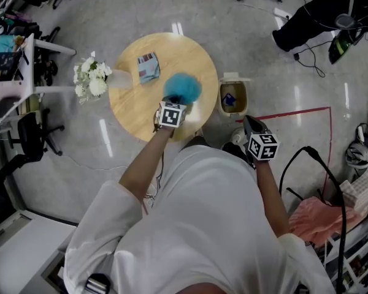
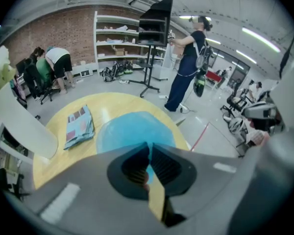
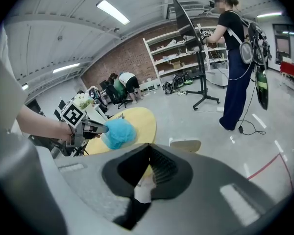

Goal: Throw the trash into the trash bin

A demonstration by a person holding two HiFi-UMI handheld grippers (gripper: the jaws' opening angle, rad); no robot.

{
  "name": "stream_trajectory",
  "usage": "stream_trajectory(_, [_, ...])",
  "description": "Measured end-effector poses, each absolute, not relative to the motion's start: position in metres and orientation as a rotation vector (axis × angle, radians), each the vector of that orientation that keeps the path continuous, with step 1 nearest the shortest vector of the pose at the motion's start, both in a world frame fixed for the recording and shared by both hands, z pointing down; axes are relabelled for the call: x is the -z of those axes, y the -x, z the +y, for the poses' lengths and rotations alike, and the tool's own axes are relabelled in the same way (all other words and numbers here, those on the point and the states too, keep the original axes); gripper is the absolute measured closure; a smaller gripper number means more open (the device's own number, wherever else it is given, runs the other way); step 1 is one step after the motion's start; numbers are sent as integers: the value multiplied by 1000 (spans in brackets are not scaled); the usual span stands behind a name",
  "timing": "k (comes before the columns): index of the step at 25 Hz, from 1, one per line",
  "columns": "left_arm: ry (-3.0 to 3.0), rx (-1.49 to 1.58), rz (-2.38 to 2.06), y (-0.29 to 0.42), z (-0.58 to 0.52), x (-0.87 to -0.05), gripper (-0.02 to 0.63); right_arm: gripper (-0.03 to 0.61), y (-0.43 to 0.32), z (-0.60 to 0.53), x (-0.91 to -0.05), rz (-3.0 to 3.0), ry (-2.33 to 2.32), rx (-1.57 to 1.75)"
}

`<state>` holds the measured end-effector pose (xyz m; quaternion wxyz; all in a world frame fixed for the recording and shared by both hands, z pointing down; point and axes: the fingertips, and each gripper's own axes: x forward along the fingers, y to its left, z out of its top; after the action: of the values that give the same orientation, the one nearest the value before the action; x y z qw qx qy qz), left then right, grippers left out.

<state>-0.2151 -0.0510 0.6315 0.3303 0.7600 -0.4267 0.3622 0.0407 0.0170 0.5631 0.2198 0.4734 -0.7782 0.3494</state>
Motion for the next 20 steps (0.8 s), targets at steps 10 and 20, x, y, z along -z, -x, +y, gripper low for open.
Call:
stream_trajectory(10, [-2044, -942, -1099, 185, -49, -606, 607, 577, -61, 33, -564, -2149, -1351, -990])
stream_trajectory(20, [-2109, -959, -1034, 140, -43, -602, 607, 577, -94, 45, -562, -2129, -1421, -1000])
